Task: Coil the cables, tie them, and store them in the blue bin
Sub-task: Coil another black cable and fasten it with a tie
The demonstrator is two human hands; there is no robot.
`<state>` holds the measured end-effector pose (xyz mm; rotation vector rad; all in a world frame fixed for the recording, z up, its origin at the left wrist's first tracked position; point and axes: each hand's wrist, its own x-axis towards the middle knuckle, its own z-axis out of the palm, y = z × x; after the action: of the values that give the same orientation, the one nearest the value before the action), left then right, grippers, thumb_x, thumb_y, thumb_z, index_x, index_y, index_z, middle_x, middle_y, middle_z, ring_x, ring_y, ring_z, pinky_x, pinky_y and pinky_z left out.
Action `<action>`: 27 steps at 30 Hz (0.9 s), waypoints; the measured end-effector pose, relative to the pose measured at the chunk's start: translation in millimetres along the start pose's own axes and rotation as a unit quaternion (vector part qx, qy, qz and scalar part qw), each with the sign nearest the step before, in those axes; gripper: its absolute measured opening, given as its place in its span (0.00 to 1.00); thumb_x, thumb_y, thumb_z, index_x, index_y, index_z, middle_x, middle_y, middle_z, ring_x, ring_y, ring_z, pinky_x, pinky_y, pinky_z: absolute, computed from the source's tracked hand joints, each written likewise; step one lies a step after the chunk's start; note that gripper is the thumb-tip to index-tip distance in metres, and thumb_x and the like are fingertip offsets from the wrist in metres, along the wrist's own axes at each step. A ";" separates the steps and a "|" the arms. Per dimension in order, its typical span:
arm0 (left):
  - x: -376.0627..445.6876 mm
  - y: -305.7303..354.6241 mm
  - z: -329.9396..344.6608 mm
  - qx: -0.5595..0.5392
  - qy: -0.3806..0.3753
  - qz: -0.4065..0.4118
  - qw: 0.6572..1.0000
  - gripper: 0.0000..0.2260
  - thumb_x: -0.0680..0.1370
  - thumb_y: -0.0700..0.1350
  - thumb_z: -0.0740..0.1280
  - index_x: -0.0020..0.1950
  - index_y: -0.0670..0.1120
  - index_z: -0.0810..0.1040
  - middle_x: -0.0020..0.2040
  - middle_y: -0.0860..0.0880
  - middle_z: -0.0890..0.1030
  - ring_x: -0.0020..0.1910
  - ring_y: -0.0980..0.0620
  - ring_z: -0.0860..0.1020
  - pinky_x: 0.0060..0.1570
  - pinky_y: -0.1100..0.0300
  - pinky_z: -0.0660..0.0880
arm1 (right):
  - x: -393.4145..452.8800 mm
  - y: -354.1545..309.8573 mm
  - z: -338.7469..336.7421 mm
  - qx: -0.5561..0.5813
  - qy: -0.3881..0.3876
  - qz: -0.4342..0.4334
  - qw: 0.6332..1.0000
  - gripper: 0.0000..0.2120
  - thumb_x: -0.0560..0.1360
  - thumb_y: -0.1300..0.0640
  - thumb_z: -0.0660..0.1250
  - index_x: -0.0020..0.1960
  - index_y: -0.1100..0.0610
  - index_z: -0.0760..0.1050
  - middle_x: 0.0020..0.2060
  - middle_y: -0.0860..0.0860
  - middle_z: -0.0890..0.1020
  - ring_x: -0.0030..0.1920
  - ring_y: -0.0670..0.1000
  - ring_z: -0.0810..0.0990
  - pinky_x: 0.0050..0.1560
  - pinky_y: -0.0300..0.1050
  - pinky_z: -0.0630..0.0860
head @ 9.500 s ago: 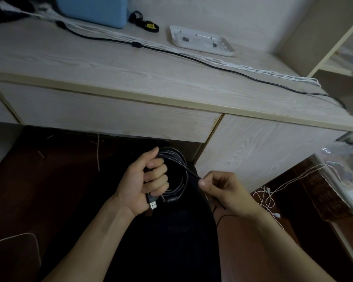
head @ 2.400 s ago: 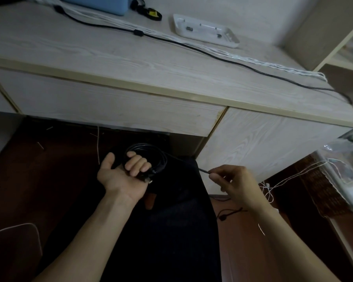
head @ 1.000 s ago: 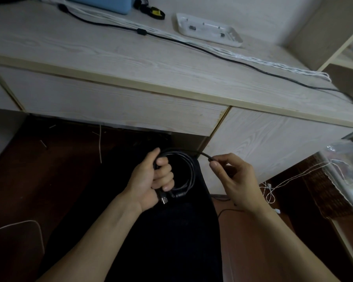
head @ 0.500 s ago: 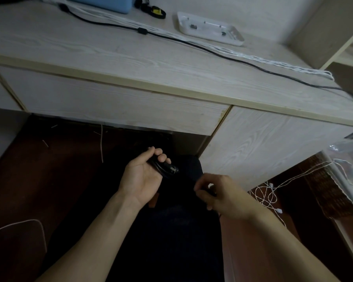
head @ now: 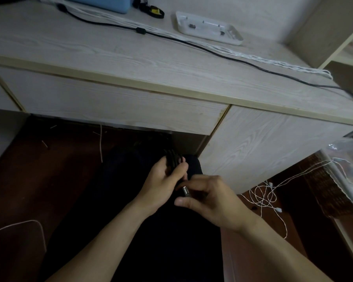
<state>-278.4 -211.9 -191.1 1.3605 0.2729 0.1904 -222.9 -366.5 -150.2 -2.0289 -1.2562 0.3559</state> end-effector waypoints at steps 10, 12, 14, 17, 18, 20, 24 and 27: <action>-6.3 10.6 -3.6 0.022 -0.267 -0.093 0.959 0.32 0.81 0.63 0.51 0.44 0.38 0.82 0.31 0.41 0.78 0.37 0.38 0.79 0.53 0.41 0.76 | 0.5 15.0 0.2 0.057 0.192 0.034 0.979 0.11 0.66 0.49 0.81 0.40 0.50 0.80 0.35 0.41 0.76 0.35 0.44 0.76 0.37 0.32 0.69; -4.1 7.7 -5.6 0.020 -0.285 -0.104 0.953 0.41 0.80 0.68 0.50 0.51 0.28 0.77 0.29 0.42 0.78 0.36 0.38 0.78 0.57 0.34 0.73 | 2.0 22.6 -0.4 0.073 0.193 0.046 0.977 0.13 0.68 0.46 0.78 0.43 0.53 0.80 0.41 0.47 0.76 0.41 0.47 0.77 0.41 0.35 0.71; -4.8 8.4 -7.4 -0.007 -0.304 -0.103 0.947 0.46 0.77 0.71 0.53 0.54 0.23 0.72 0.28 0.44 0.76 0.32 0.43 0.78 0.55 0.36 0.75 | 3.7 27.3 0.9 0.088 0.176 0.063 0.978 0.17 0.70 0.43 0.75 0.50 0.54 0.78 0.48 0.52 0.77 0.50 0.51 0.78 0.49 0.40 0.75; -4.4 9.0 -8.9 -0.072 -0.318 -0.108 0.939 0.39 0.76 0.64 0.64 0.59 0.24 0.70 0.28 0.46 0.72 0.28 0.48 0.77 0.47 0.49 0.77 | 3.9 25.6 2.9 0.144 0.105 0.081 0.981 0.22 0.75 0.40 0.69 0.61 0.55 0.73 0.54 0.50 0.79 0.57 0.52 0.80 0.57 0.47 0.78; -4.3 8.5 -8.9 -0.080 -0.323 -0.110 0.937 0.38 0.76 0.61 0.67 0.59 0.23 0.68 0.28 0.46 0.71 0.28 0.49 0.77 0.47 0.50 0.76 | 3.6 24.1 3.3 0.160 0.073 0.093 0.980 0.22 0.77 0.39 0.66 0.62 0.55 0.74 0.53 0.48 0.81 0.56 0.51 0.81 0.56 0.47 0.78; -6.2 8.3 -7.3 -0.065 -0.322 -0.106 0.938 0.35 0.76 0.55 0.71 0.60 0.23 0.67 0.29 0.44 0.72 0.30 0.49 0.78 0.48 0.51 0.77 | 4.0 21.1 4.4 0.173 0.042 0.120 0.977 0.19 0.78 0.40 0.62 0.60 0.52 0.76 0.49 0.47 0.82 0.50 0.51 0.83 0.51 0.48 0.79; -7.4 8.2 -6.5 -0.017 -0.300 -0.113 0.947 0.21 0.78 0.47 0.68 0.59 0.29 0.73 0.36 0.36 0.80 0.39 0.48 0.83 0.54 0.57 0.76 | 6.2 14.5 5.6 0.188 0.085 0.146 0.968 0.14 0.78 0.43 0.66 0.48 0.54 0.77 0.37 0.49 0.82 0.37 0.48 0.82 0.40 0.45 0.77; -4.0 5.5 -9.2 0.042 -0.286 -0.102 0.952 0.16 0.78 0.49 0.70 0.48 0.35 0.81 0.43 0.37 0.84 0.50 0.45 0.83 0.63 0.51 0.74 | 5.5 11.6 1.0 0.198 0.129 0.170 0.957 0.14 0.74 0.48 0.72 0.42 0.59 0.76 0.31 0.54 0.83 0.32 0.52 0.83 0.34 0.44 0.78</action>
<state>-284.9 -203.4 -187.0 1.4015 -0.0690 -0.3926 -213.0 -364.5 -158.3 -1.8620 -0.6154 0.4467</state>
